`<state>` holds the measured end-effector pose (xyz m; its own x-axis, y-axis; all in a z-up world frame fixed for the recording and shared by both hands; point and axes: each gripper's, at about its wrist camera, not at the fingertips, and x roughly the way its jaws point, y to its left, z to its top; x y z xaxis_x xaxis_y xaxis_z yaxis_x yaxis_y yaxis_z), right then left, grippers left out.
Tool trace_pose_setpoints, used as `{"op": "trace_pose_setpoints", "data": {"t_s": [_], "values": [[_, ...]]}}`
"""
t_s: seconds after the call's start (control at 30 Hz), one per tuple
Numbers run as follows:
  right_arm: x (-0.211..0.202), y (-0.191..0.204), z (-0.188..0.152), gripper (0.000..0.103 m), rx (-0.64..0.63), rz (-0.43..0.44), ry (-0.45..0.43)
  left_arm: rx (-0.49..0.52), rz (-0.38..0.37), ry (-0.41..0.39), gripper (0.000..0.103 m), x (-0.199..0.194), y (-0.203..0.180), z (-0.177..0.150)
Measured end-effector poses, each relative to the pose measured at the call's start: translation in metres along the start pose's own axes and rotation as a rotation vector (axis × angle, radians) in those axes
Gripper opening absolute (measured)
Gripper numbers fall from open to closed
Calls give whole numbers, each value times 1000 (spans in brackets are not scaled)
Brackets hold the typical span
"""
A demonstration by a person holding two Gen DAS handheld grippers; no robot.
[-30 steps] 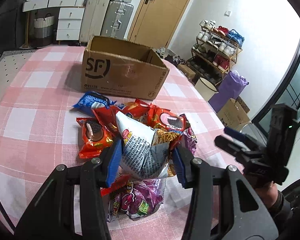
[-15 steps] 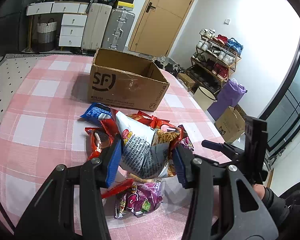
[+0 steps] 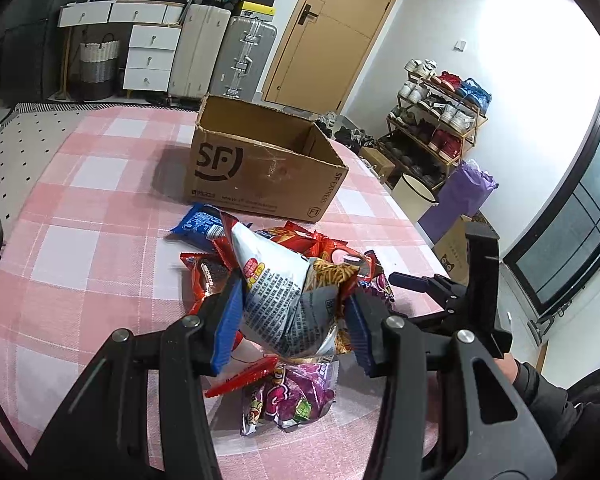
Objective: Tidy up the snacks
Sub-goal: 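Lift the white chip bag with the left gripper while the right gripper grasps the purple grape bag, then carry both bags over the cardboard box and lower them inside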
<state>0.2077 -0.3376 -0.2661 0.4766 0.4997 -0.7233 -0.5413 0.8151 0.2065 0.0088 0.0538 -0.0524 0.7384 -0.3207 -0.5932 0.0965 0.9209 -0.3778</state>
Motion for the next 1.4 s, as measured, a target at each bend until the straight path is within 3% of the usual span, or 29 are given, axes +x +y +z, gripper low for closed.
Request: {"op": "trace_pose_setpoints", "data": {"t_s": [0.07, 0.1, 0.2, 0.5, 0.97, 1.4], "values": [[2, 0, 0, 102, -4, -7, 3, 0, 0, 1, 44, 3, -1, 0], [3, 0, -1, 97, -3, -8, 5, -1, -1, 2, 44, 1, 0, 0], [9, -3, -2, 73, 2, -5, 28, 3, 1, 6, 45, 2, 0, 0], [-1, -10, -12, 56, 38, 48, 7, 4, 1, 5, 45, 1, 0, 1], [-31, -15, -19, 54, 100, 78, -68, 7, 5, 1, 45, -1, -6, 0], [-85, -3, -2, 54, 111, 117, -216, 11, 22, -11, 45, -11, -7, 6]]}}
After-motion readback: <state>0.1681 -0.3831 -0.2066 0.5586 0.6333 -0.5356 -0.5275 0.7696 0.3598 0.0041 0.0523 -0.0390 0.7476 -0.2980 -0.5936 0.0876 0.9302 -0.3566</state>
